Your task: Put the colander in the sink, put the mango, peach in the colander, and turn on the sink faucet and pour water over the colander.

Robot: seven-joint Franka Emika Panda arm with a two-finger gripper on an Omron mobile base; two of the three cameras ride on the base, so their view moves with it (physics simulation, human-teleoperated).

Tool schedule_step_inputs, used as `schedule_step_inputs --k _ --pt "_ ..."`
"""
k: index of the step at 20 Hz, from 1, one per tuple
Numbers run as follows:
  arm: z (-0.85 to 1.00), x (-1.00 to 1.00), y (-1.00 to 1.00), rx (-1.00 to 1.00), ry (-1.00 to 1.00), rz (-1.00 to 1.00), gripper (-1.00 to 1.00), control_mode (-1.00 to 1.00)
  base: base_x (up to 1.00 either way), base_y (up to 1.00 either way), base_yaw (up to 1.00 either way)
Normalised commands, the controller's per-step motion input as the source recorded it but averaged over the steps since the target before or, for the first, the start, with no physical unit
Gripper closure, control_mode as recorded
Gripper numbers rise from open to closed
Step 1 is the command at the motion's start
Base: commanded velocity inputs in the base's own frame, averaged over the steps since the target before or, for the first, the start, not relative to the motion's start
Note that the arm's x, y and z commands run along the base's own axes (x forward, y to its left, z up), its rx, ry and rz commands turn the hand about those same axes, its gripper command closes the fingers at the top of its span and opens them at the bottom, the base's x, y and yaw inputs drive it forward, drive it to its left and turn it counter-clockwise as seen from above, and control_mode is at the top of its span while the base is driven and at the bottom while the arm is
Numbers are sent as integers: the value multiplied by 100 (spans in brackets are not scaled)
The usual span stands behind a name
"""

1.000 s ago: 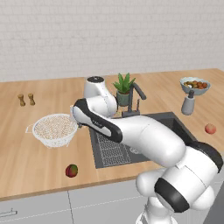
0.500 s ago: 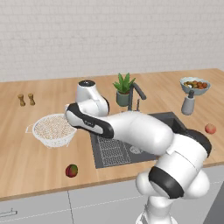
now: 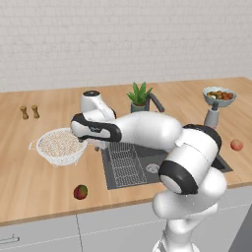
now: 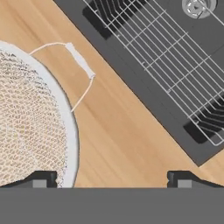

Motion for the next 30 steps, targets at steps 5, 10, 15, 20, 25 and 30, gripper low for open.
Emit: schedule_step_inputs --k 5,10,15,20,25,30 --pt "-21 22 16 0 7 0 -100 -100 0 0 0" --pt "-23 6 18 -1 0 0 -100 -100 0 0 0" --pt "-34 11 16 -3 0 0 -100 -100 0 0 0" --pt "-22 24 5 0 -6 0 -100 -100 0 0 0" --pt "-1 36 5 0 -10 0 -100 -100 0 0 0" --pt "-45 4 5 -1 -1 0 -100 -100 0 0 0"
